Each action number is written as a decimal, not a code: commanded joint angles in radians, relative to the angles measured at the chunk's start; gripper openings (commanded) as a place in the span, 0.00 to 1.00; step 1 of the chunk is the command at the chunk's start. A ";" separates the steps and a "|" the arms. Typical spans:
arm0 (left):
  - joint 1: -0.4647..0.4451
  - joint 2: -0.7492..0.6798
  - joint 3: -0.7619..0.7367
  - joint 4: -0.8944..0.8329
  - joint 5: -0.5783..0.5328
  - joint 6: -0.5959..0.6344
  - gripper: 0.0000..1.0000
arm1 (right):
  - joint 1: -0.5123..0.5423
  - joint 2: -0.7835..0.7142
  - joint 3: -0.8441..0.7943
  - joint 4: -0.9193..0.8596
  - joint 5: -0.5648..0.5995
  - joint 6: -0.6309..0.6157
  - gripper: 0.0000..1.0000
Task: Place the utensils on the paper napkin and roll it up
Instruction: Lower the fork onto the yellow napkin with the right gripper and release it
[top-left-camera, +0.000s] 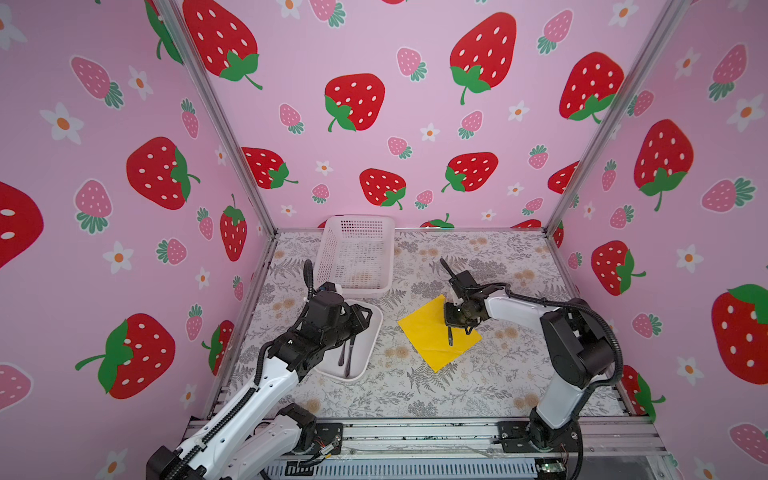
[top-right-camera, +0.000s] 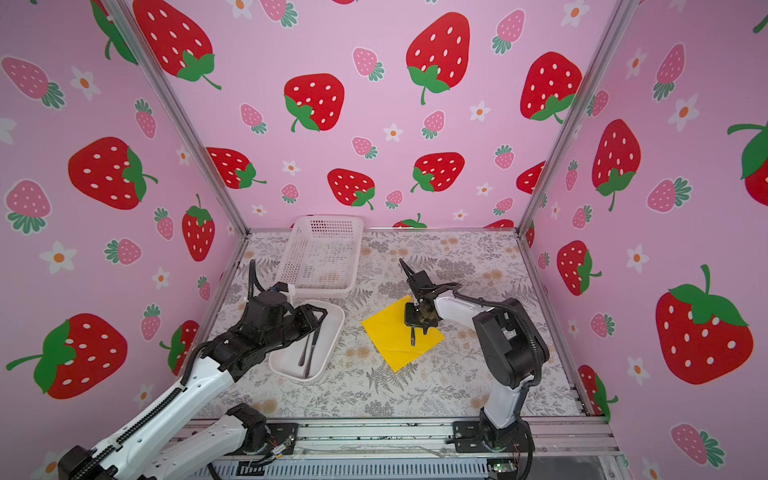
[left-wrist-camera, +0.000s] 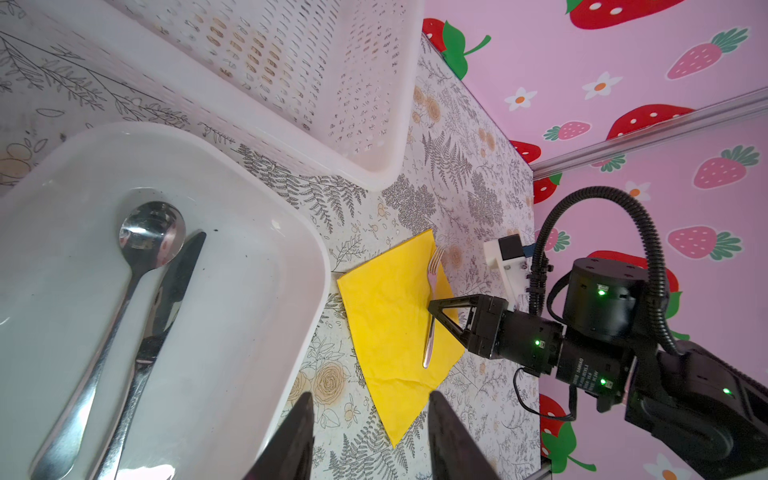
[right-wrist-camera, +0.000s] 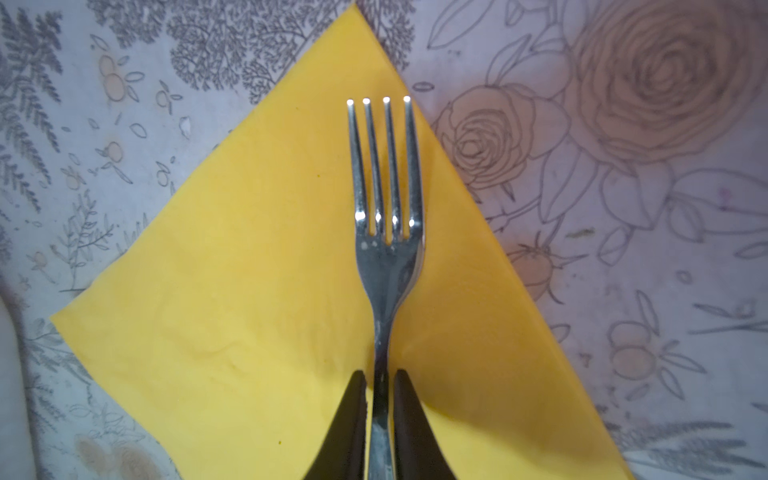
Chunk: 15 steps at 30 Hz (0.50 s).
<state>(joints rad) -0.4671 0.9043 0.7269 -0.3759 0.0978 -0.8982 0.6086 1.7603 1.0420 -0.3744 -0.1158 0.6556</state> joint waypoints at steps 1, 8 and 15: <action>0.024 0.010 0.006 -0.078 -0.009 0.063 0.46 | -0.006 -0.096 -0.011 -0.024 0.020 -0.011 0.28; 0.085 0.106 0.055 -0.228 -0.012 0.205 0.44 | -0.008 -0.289 -0.066 0.101 0.034 -0.044 0.35; 0.100 0.265 0.084 -0.298 -0.069 0.279 0.35 | -0.001 -0.443 -0.235 0.418 -0.168 0.020 0.40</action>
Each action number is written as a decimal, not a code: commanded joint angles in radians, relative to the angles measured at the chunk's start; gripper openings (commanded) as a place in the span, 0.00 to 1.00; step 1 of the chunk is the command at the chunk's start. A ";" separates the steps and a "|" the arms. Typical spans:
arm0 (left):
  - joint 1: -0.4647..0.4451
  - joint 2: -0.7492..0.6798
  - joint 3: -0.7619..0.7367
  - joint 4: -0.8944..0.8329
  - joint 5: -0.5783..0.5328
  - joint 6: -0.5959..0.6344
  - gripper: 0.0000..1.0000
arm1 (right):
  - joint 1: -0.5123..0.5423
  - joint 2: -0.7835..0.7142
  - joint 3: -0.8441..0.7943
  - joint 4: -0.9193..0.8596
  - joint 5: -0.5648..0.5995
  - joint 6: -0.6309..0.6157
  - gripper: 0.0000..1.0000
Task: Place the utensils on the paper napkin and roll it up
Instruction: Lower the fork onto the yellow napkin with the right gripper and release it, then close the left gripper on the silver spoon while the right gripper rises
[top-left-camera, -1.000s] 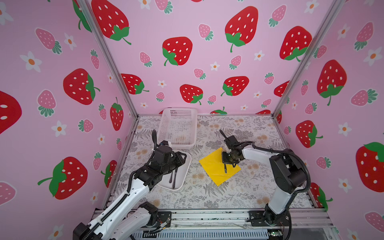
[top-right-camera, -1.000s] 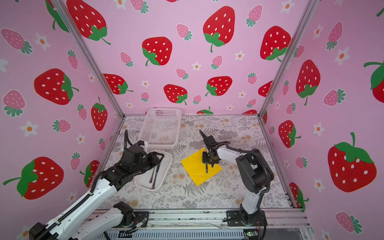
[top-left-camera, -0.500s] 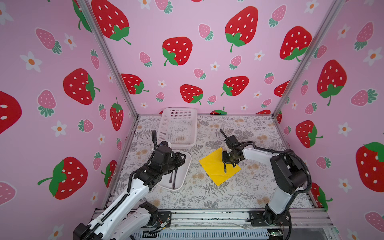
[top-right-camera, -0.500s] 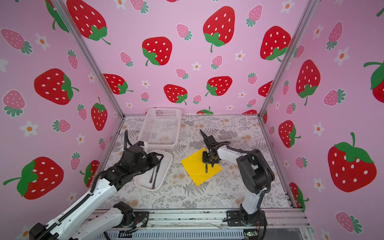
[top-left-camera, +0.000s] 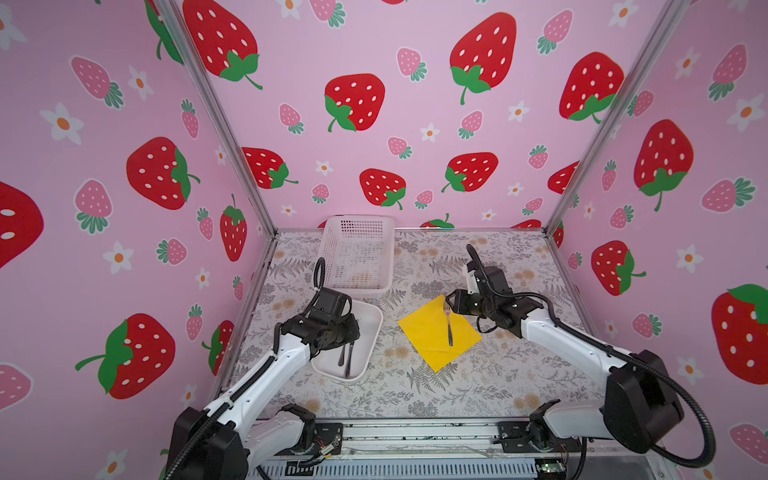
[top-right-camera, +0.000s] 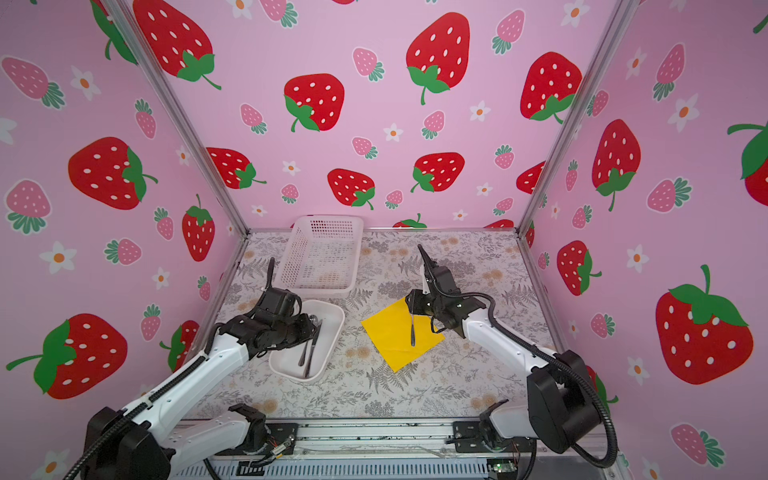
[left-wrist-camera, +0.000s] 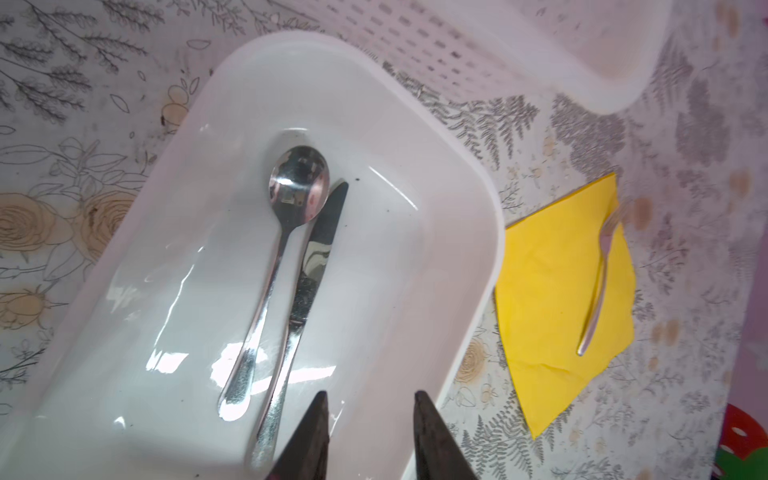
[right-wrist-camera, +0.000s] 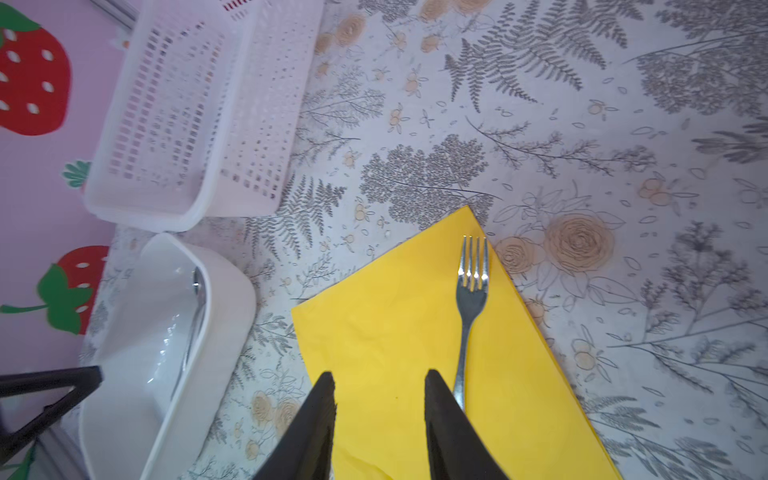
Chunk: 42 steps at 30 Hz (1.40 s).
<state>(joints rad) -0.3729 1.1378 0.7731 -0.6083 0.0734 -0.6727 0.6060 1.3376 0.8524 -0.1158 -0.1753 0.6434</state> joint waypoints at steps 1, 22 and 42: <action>0.007 0.050 0.034 -0.060 -0.051 0.059 0.34 | 0.010 -0.027 -0.063 0.197 -0.132 0.037 0.41; 0.093 0.336 0.030 0.057 -0.085 0.118 0.28 | 0.208 0.016 -0.063 0.388 -0.188 -0.098 0.48; 0.091 0.482 0.067 0.077 -0.106 0.153 0.19 | 0.228 0.071 -0.035 0.363 -0.175 -0.090 0.49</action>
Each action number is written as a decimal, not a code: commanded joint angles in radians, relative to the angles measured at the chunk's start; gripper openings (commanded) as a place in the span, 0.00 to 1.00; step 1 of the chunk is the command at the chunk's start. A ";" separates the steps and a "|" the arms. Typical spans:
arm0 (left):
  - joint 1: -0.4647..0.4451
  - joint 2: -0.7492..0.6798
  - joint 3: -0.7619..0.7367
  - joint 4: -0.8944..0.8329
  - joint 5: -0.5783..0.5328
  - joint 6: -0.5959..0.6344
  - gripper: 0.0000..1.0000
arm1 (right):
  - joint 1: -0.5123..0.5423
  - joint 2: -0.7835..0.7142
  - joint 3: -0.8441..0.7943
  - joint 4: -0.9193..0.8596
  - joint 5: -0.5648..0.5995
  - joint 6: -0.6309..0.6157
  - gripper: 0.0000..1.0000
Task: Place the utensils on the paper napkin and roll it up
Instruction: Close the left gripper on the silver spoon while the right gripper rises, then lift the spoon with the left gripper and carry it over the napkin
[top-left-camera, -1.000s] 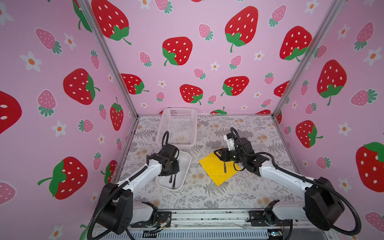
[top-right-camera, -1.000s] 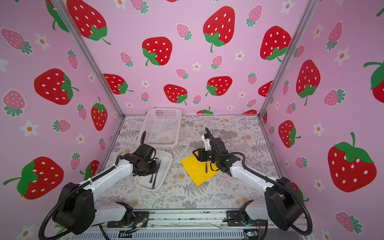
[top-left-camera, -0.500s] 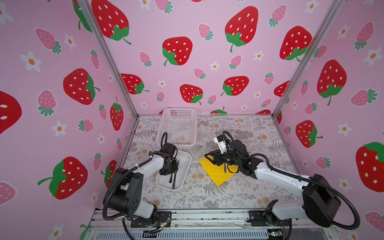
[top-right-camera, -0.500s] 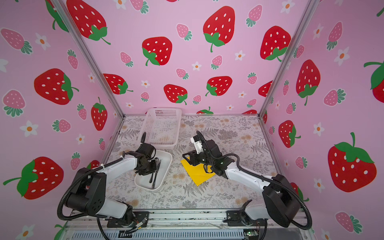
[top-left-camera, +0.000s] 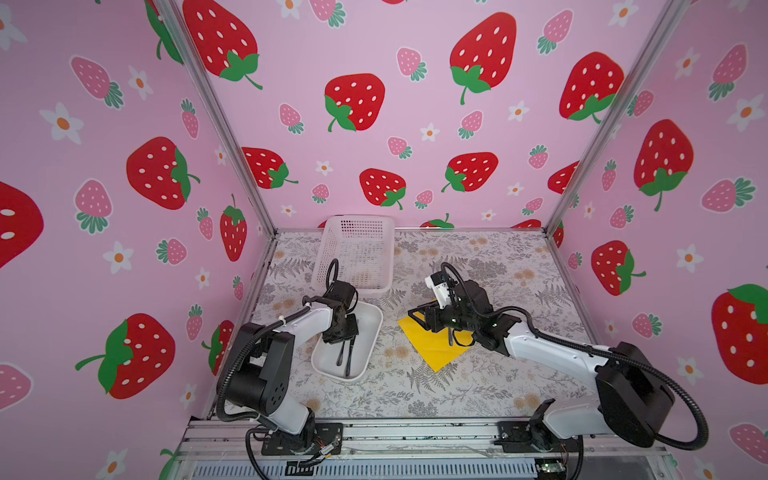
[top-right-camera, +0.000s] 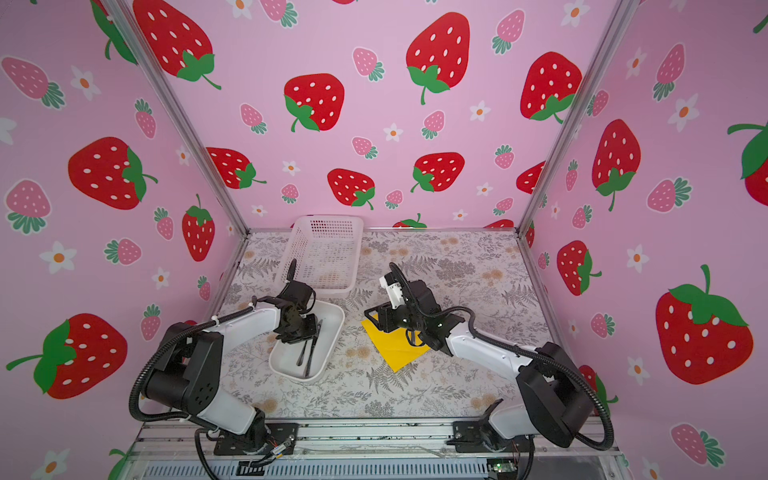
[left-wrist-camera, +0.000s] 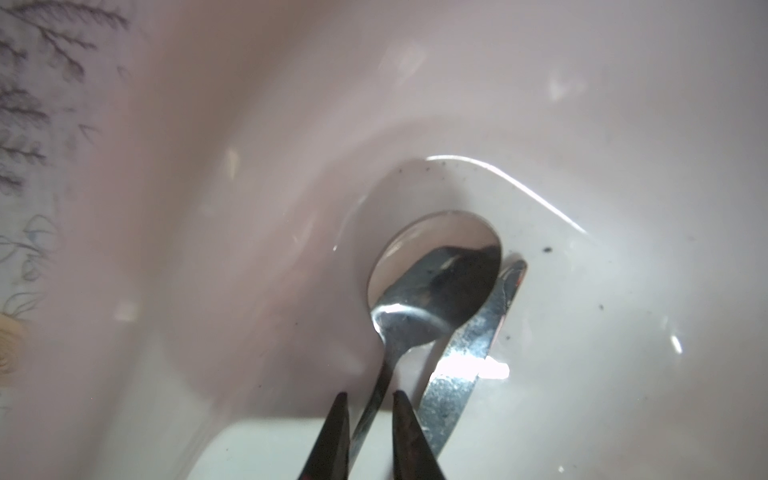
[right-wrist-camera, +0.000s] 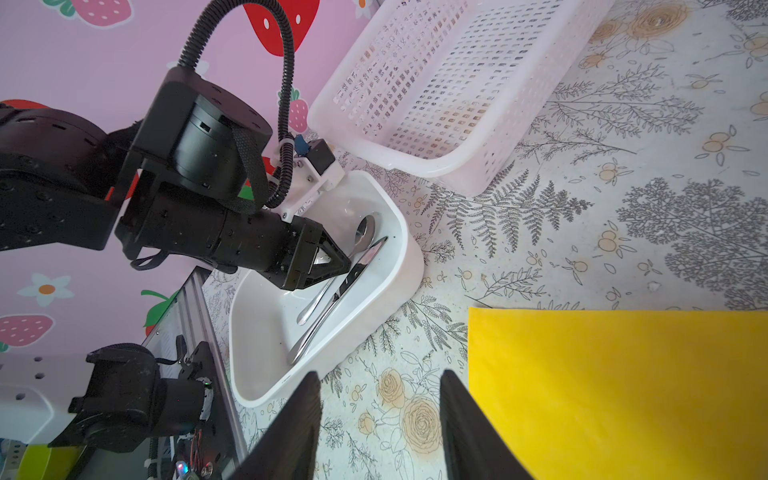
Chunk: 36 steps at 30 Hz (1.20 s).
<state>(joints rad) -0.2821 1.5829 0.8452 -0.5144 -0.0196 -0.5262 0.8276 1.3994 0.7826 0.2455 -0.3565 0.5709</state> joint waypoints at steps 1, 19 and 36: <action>0.001 0.038 -0.009 -0.015 -0.009 0.008 0.18 | 0.006 0.009 0.036 0.000 0.008 -0.017 0.48; 0.000 -0.036 -0.029 -0.046 -0.002 0.016 0.01 | 0.062 0.064 0.076 -0.008 -0.008 -0.039 0.50; 0.000 -0.188 -0.038 -0.124 -0.002 0.011 0.00 | 0.174 0.172 0.204 -0.113 0.159 -0.112 0.51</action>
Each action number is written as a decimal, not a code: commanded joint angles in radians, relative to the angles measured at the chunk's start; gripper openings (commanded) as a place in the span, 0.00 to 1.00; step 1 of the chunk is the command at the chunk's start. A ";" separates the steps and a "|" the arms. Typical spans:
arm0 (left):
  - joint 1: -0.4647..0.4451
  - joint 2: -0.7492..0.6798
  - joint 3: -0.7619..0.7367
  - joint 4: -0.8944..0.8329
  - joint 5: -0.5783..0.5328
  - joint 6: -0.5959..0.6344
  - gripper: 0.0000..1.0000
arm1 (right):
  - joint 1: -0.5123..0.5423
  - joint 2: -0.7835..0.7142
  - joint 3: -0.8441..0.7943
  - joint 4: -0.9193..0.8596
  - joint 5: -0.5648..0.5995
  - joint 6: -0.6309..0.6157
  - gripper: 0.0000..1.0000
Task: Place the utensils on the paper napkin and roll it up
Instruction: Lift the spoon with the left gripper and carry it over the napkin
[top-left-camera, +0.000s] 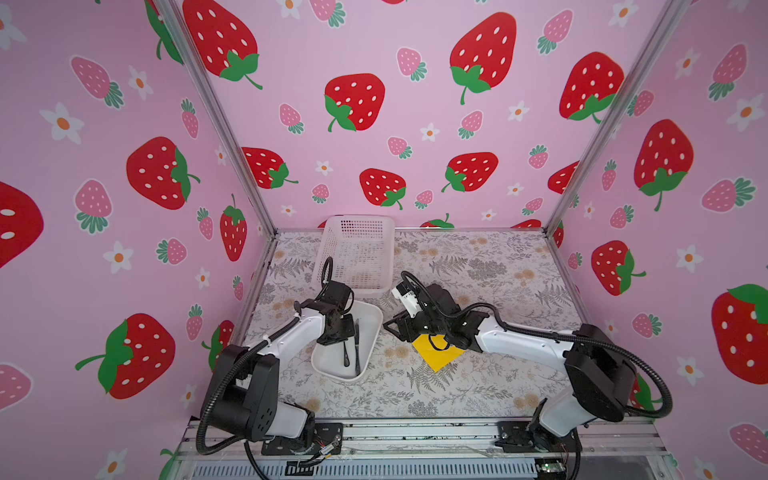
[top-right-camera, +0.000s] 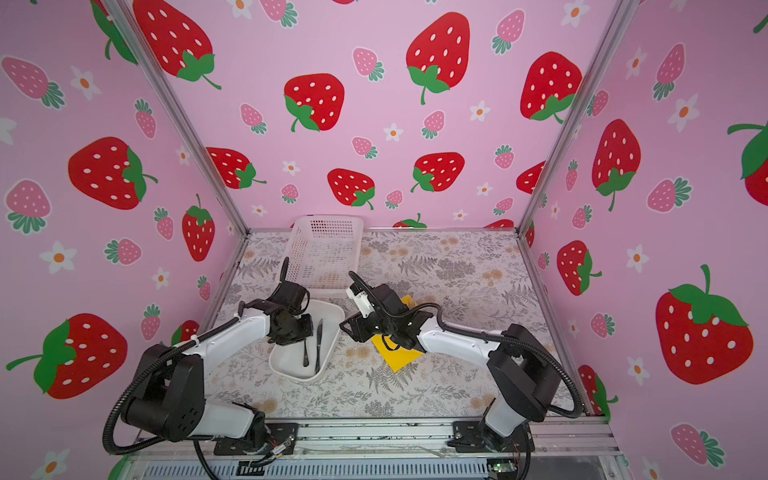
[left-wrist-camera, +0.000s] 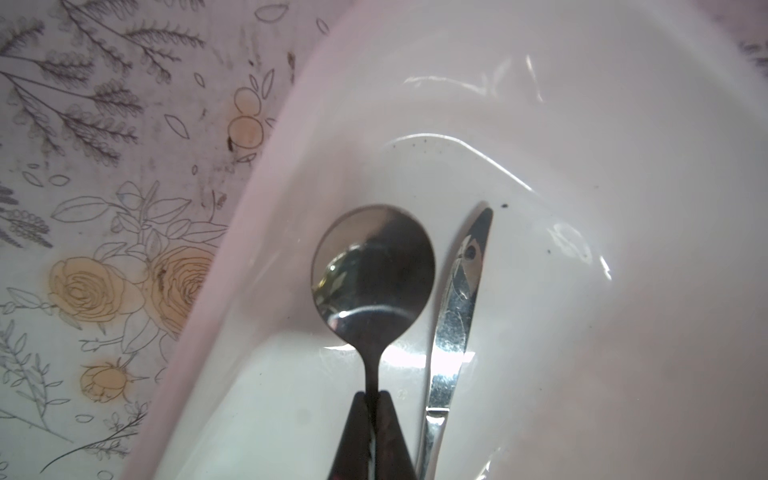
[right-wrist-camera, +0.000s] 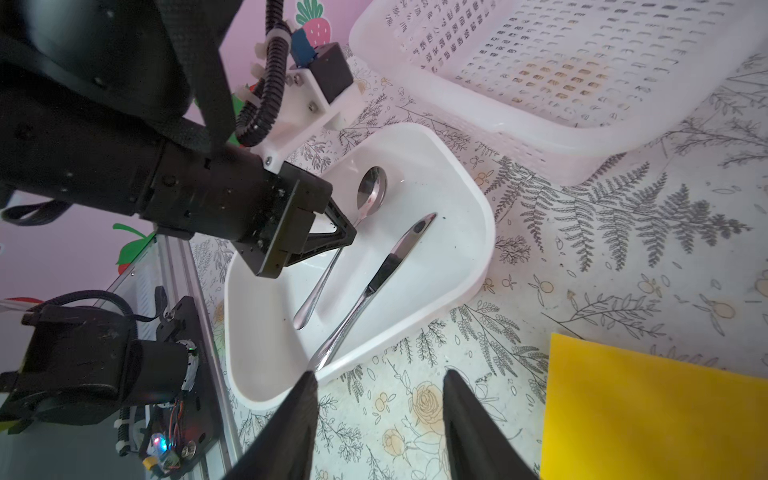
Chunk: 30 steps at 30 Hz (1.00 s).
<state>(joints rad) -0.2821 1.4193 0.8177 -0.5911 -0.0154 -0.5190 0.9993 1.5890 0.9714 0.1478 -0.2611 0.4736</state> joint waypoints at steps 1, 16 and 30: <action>0.000 -0.036 -0.011 -0.053 -0.002 0.002 0.00 | 0.002 -0.026 0.008 -0.013 0.083 -0.013 0.51; -0.026 -0.161 0.113 -0.223 0.109 0.001 0.00 | -0.060 -0.166 -0.099 0.004 0.289 0.106 0.51; -0.224 -0.076 0.297 -0.203 0.184 -0.087 0.00 | -0.206 -0.272 -0.237 0.042 0.248 0.234 0.51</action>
<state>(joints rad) -0.4644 1.3025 1.0615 -0.8082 0.1333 -0.5655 0.8169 1.3499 0.7559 0.1650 -0.0013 0.6567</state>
